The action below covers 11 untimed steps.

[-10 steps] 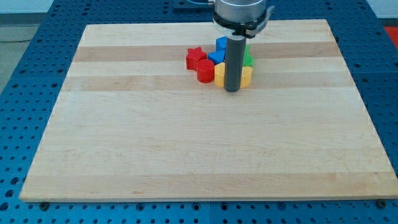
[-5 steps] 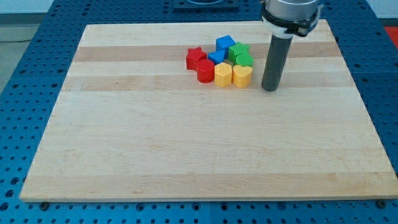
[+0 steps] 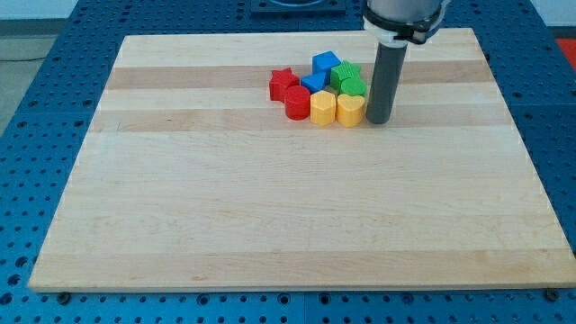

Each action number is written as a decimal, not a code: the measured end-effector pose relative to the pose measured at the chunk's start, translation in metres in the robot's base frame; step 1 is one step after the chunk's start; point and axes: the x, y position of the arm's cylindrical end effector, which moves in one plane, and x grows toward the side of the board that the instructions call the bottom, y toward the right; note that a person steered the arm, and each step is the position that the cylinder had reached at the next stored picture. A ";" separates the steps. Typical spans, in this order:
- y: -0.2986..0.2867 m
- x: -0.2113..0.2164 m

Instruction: Adjust the group of blocks

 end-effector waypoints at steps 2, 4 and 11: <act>-0.007 -0.020; 0.015 -0.023; -0.066 -0.116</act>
